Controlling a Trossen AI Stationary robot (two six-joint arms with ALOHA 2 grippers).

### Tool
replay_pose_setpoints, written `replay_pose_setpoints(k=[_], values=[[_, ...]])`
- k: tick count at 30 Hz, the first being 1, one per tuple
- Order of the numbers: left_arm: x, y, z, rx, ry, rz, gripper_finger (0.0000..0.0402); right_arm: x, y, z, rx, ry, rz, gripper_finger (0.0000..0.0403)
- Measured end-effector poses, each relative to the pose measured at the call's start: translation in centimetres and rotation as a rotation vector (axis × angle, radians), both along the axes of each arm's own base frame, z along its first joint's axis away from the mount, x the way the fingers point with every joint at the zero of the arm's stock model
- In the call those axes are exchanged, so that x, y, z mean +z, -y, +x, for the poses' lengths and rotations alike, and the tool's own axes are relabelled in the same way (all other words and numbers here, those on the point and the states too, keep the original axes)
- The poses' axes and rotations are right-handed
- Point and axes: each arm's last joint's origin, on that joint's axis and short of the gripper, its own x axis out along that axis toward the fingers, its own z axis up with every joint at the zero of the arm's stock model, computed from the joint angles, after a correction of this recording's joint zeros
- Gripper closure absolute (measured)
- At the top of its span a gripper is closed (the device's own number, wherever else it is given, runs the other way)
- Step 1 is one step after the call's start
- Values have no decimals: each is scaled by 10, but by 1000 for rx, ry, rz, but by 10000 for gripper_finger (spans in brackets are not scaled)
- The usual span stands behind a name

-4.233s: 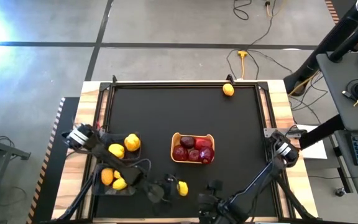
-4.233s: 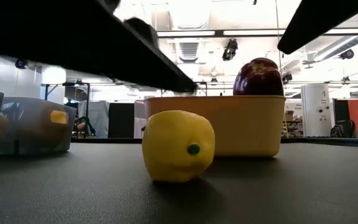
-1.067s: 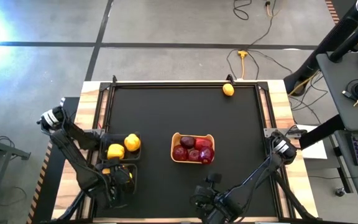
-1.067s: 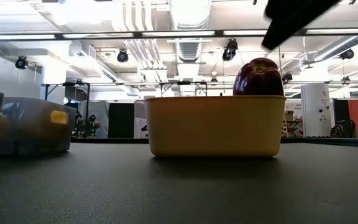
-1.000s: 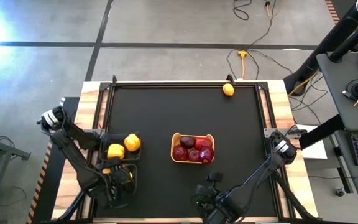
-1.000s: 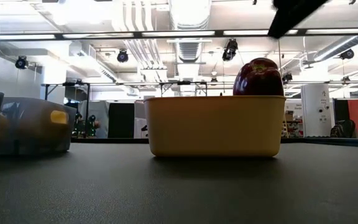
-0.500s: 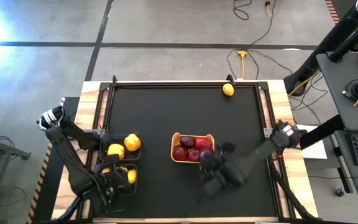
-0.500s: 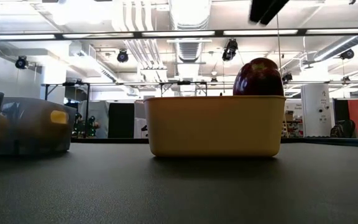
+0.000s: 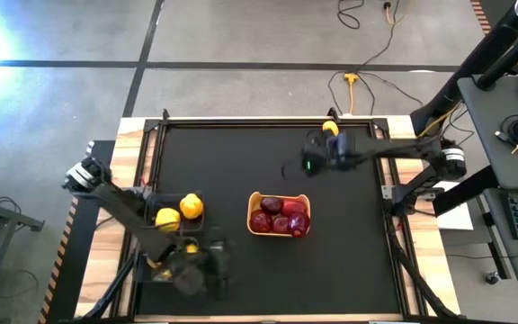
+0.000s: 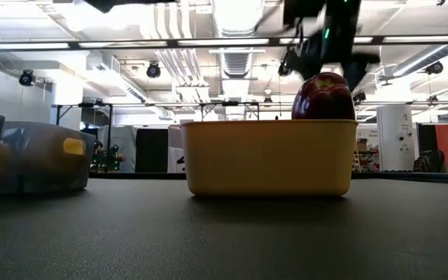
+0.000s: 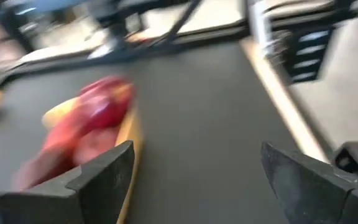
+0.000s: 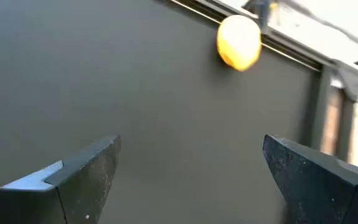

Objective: Sort produce into baskets
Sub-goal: Put the yellow lemon into the bottom black transparent bin

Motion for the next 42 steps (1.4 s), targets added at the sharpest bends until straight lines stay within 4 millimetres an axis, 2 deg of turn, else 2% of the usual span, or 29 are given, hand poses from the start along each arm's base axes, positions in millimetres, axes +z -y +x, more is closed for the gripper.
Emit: replay_pose_setpoints(k=[2, 5, 11, 15, 19, 24, 28, 31, 36, 39, 42], values=[[-10, -4, 16, -92, 59, -23, 70, -15, 29, -3, -4, 45, 12, 17], [-18, -12, 30, -109, 122, -1, 70, -31, 73, -12, -34, 113, 14, 17], [-27, -21, 33, -100, 37, 38, 70, -54, 148, -39, -109, 120, -41, 17], [-29, -21, 32, -106, 18, 54, 70, -76, 185, -54, -102, 159, 16, 17], [-34, -25, 31, -98, 15, 59, 70, -106, 208, -64, -129, 180, 112, 17], [-36, -35, 34, -93, 53, 38, 70, -135, 213, -63, -112, 151, 220, 19], [-35, -39, 36, -99, 84, 20, 70, -140, 211, -59, -90, 134, 235, 44], [-32, -37, 37, -113, 112, 26, 70, -139, 210, -58, -89, 130, 226, 87], [-26, -29, 36, -213, 175, 1, 70, -133, 205, -53, -67, 137, 209, 180], [-19, -23, 29, -240, 192, 5, 70, -125, 191, -41, -1, 133, 202, 187], [-4, -15, 17, -269, 222, -23, 70, -105, 163, -24, 136, 125, 184, 187]])
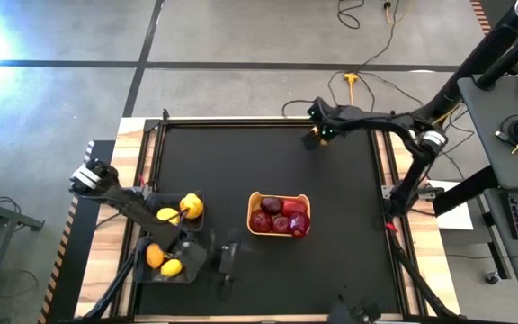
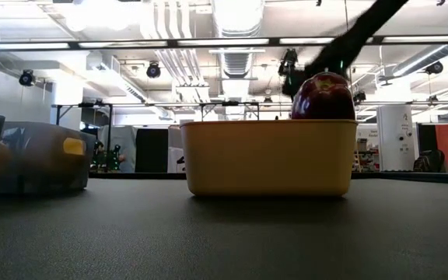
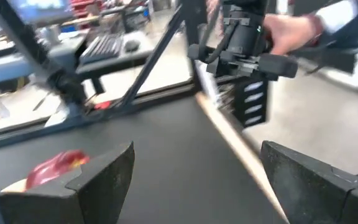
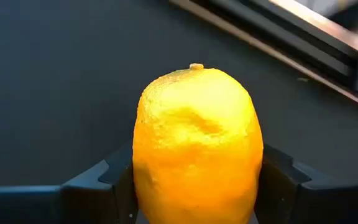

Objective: Sort produce into baskets
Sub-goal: Put the yellow lemon into the bottom black transparent bin

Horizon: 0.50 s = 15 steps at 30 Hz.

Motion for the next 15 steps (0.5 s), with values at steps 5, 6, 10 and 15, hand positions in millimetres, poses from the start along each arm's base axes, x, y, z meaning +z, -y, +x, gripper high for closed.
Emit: replay_pose_setpoints(k=[5, 6, 10, 15], values=[[26, 21, -34, -99, 36, -103, 70, 58, -84, 25, 217, 43, -147, 187], [28, 27, -42, -113, 38, -121, 70, 70, -105, 28, 253, 83, -170, 187], [27, 53, -73, -69, 37, -141, 70, 109, -203, 32, 414, 312, -211, 187], [17, 79, -106, 30, 31, -173, 70, 117, -331, 21, 607, 536, -262, 187]])
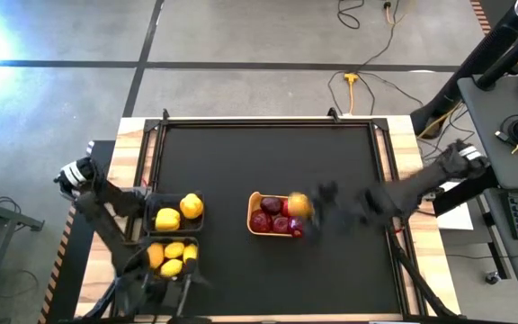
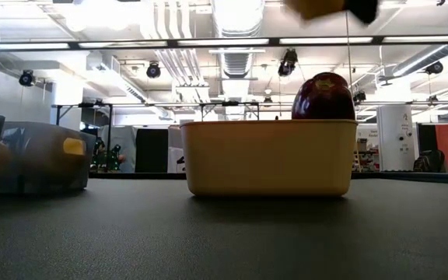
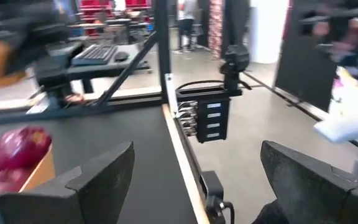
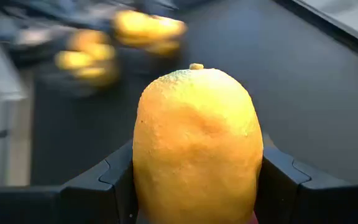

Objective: Sort produce into baskets
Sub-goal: Put the yellow lemon into the bottom black transparent bin

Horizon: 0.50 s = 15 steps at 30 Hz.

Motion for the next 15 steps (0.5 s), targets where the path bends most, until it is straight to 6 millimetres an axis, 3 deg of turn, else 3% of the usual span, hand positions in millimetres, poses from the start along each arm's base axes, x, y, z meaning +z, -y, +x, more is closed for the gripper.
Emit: replay_pose_setpoints(k=[4, 7, 15], values=[[-12, 8, -8, 102, -13, -48, 70, -20, -72, -1, 113, 75, -24, 187], [-24, 13, -5, 109, -28, -80, 70, -41, -106, 6, 137, 62, -38, 187], [-58, 6, 26, 218, -73, -100, 70, -102, -142, 54, 127, -47, -141, 182]])
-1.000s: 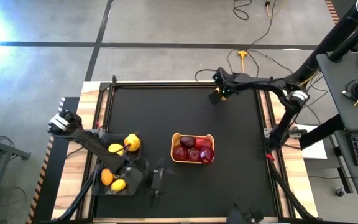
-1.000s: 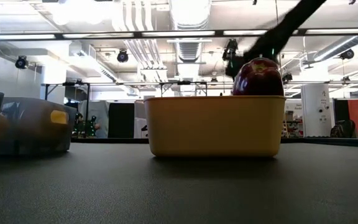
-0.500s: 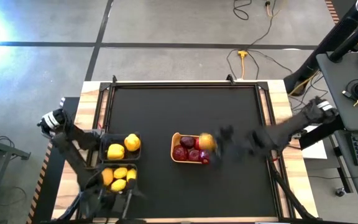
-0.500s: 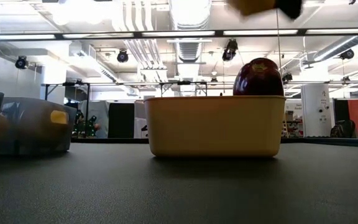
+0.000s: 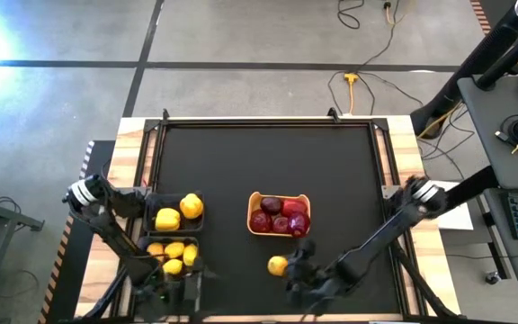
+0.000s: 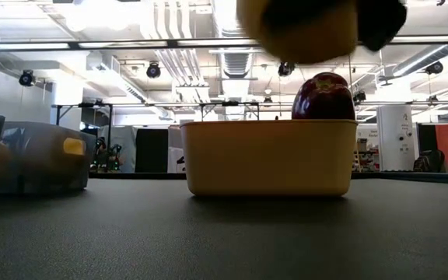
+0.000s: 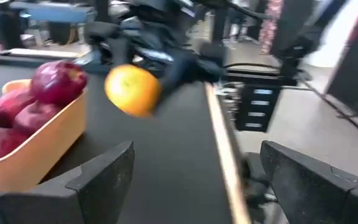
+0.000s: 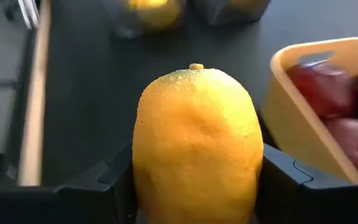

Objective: Sort produce into baskets
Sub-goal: Put the yellow lemon into the bottom black transparent bin

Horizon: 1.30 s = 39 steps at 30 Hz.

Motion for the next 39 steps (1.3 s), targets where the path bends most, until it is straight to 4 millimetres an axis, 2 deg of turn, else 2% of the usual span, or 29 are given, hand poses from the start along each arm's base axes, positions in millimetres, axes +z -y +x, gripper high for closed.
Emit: replay_pose_setpoints(k=[3, 6, 10, 13, 19, 28, 33, 39], values=[[-17, -6, 15, 35, -31, 11, 70, -29, -13, 17, 20, -51, -66, 175], [-36, -10, 27, -3, -89, 6, 70, -53, -21, 30, 34, -102, -109, 175], [-56, -12, 38, 2, -134, 19, 70, -68, -29, 46, 70, -126, -155, 170], [-64, -12, 46, 23, -144, 31, 70, -72, -30, 54, 100, -152, -146, 153], [-72, -21, 66, 60, -161, 64, 69, -67, -27, 58, 120, -159, -122, 102], [-85, -34, 94, -3, -216, 112, 66, -64, -27, 53, 128, -207, -129, 47], [-100, -35, 97, 2, -249, 140, 69, -33, -33, 47, 131, -249, -137, 40], [-108, -27, 110, 11, -244, 133, 88, -1, -40, 39, 126, -301, -170, 39]])
